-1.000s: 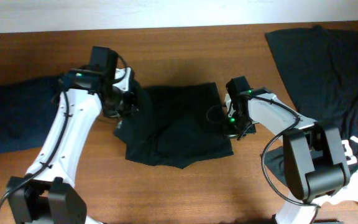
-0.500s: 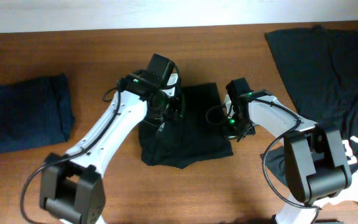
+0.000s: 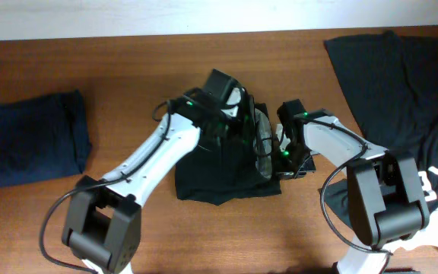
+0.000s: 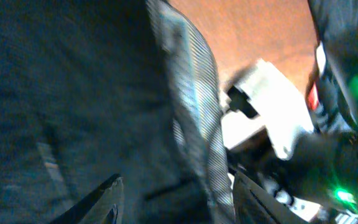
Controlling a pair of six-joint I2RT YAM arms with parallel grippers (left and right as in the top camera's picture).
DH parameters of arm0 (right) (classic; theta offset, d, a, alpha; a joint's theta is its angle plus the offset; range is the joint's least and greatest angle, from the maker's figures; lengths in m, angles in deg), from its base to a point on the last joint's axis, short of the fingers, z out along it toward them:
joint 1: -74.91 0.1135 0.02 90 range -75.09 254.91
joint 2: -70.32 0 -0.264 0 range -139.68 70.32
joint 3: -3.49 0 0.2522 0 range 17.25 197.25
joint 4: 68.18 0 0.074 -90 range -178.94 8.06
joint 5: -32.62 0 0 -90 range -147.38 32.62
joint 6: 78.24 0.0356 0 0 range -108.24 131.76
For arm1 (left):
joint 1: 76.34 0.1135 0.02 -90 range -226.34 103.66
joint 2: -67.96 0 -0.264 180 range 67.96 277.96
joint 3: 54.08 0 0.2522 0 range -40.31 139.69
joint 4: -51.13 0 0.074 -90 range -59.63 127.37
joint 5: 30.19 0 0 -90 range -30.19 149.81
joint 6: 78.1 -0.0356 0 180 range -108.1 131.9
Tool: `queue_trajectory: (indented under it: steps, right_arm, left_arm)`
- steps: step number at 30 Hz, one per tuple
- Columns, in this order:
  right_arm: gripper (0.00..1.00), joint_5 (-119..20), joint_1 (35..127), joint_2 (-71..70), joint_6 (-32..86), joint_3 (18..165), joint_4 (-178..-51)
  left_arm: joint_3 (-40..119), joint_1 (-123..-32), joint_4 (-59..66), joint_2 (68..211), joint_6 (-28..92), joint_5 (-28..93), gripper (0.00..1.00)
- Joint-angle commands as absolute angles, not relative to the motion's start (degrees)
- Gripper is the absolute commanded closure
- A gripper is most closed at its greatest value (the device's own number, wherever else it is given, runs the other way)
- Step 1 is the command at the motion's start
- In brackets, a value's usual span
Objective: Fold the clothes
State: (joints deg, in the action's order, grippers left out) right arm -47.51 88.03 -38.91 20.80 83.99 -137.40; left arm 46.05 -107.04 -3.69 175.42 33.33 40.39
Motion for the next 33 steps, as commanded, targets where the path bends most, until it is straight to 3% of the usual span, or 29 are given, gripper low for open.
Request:
queue_trajectory:
  steps: [1,3,6,8,13,18,25,27,31,33]
  right_arm:
    - [0.80,-49.02,83.93,-38.76,21.17,93.21,-142.91]
    - [0.80,-46.64,82.57,-38.32,19.53,99.94,-148.13]
    - [0.79,-28.23,83.27,-38.24,6.98,113.10,-156.85]
    - [0.79,-23.07,84.78,-38.24,5.83,115.57,-157.86]
    - [0.78,-20.14,91.75,-39.13,9.04,111.97,-157.05]
    - [0.77,-21.94,96.41,-39.13,11.66,100.84,-149.62]
    - [0.77,-39.20,96.43,-39.13,17.10,86.63,-139.63]
    - [0.77,-50.00,95.51,-39.13,18.96,86.48,-139.50]
    - [0.66,-63.95,91.42,-39.13,18.92,87.16,-133.93]
    - [0.66,-64.45,89.50,-39.11,18.92,89.30,-133.16]
  left_arm:
    - [48.04,-100.31,-2.90,171.80,31.30,45.81,0.44]
    - [48.02,-96.77,-2.01,172.04,31.30,46.40,0.40]
    - [48.02,-91.85,2.56,174.02,31.28,46.36,0.35]
    - [48.02,-90.78,5.91,175.88,31.08,46.36,0.33]
    - [48.02,-90.74,13.82,184.58,31.08,46.36,0.29]
    - [48.02,-90.43,12.16,192.60,31.08,46.16,0.29]
    - [48.02,-89.60,-7.58,194.48,31.08,46.16,0.30]
    - [48.02,-89.58,-17.11,194.48,31.08,46.14,0.37]
    - [48.02,-90.19,-34.70,194.48,31.08,45.11,0.27]
    - [48.02,-90.28,-38.07,194.24,28.20,42.40,0.27]
